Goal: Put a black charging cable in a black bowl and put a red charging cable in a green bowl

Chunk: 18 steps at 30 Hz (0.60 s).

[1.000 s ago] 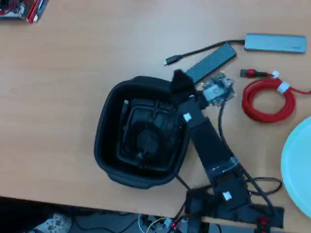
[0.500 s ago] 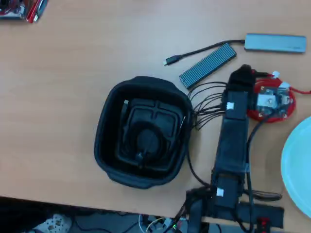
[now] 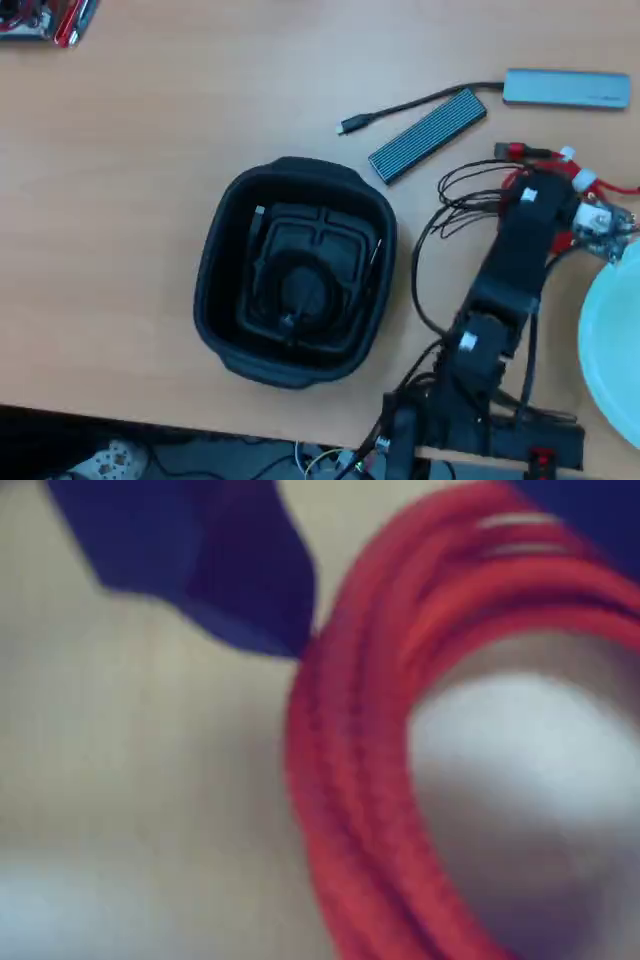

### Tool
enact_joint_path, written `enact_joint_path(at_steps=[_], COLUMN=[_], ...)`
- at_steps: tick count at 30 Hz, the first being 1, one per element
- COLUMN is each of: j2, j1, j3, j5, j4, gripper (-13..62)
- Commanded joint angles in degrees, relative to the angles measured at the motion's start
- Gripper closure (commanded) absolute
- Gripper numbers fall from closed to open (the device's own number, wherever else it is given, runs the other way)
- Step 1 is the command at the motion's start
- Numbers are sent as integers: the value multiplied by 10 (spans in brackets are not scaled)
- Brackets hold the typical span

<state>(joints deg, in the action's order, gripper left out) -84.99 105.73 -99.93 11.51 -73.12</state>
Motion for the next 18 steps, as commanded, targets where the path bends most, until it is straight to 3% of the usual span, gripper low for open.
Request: enact_joint_path(at_steps=[1, 8, 18], j2=[7, 18, 123], j1=[-4, -7, -5], j3=[34, 26, 33], j5=[7, 7, 33], j4=[-2, -62, -66], gripper=[-30, -32, -32])
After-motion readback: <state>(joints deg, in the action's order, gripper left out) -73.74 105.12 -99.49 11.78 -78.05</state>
